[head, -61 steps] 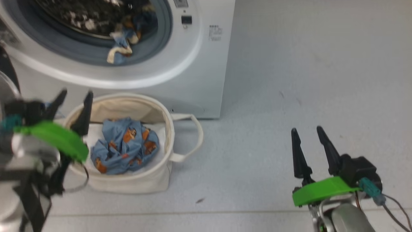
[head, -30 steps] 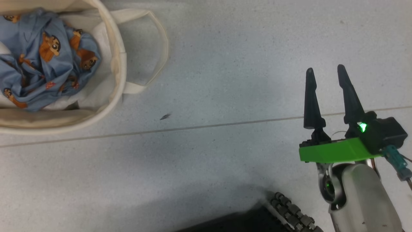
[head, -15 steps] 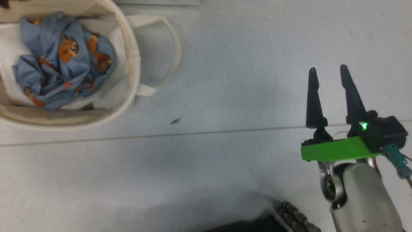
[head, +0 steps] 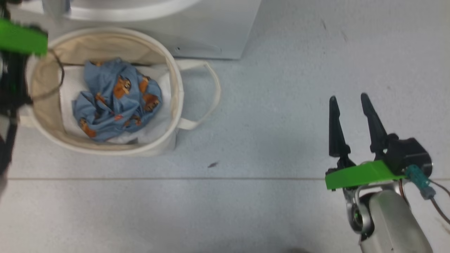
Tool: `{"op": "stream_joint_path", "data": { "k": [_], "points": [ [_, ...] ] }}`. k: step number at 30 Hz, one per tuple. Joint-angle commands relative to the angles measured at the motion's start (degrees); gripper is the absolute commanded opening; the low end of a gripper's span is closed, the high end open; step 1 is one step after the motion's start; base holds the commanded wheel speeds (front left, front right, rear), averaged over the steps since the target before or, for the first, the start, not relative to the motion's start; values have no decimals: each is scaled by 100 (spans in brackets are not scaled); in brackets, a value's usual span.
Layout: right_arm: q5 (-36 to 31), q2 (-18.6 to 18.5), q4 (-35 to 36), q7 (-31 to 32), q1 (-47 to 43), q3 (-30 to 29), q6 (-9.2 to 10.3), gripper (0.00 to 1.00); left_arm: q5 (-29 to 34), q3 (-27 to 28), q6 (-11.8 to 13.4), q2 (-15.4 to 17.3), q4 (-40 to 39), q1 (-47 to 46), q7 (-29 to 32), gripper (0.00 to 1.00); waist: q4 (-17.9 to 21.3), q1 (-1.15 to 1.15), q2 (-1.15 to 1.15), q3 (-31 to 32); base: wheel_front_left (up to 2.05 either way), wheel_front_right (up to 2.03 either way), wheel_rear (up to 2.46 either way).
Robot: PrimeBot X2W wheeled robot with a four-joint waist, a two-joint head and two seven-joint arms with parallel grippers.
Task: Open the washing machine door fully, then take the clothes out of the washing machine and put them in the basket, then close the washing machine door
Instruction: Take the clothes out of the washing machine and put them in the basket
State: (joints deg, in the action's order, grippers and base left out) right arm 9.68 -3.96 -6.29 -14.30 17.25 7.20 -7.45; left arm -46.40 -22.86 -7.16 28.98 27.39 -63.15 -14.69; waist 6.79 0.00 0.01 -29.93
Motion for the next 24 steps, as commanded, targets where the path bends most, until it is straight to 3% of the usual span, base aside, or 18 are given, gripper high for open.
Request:
{"op": "stream_joint_path", "data": {
  "k": [1,5,9,15,20,24],
  "points": [
    [56,-28,84,-70,-249,147,-3,100,356,774,-33,110,-643,740,-29,0,-166,0,-1,456,0,0,0],
    [120,-61,0,-70,-392,161,-3,100,836,1503,-33,-262,-1586,2096,-29,0,-259,0,-1,780,0,0,0],
    [159,-74,-45,-70,-453,198,-3,100,1050,1899,-33,-472,-2112,2869,-29,0,-284,0,-1,962,0,0,0],
    [209,-90,-35,-70,-493,253,-3,100,992,2350,-33,-701,-2424,3794,-30,0,-270,0,-1,1062,0,0,0],
    [214,-93,20,-70,-436,270,-3,100,1062,2059,-33,-733,-1910,4111,-29,0,-163,0,-1,910,0,0,0],
    [177,-118,124,-70,-364,215,-3,100,972,1353,-33,-771,-711,3737,8,0,-153,0,-1,641,0,0,0]
  ]
}}
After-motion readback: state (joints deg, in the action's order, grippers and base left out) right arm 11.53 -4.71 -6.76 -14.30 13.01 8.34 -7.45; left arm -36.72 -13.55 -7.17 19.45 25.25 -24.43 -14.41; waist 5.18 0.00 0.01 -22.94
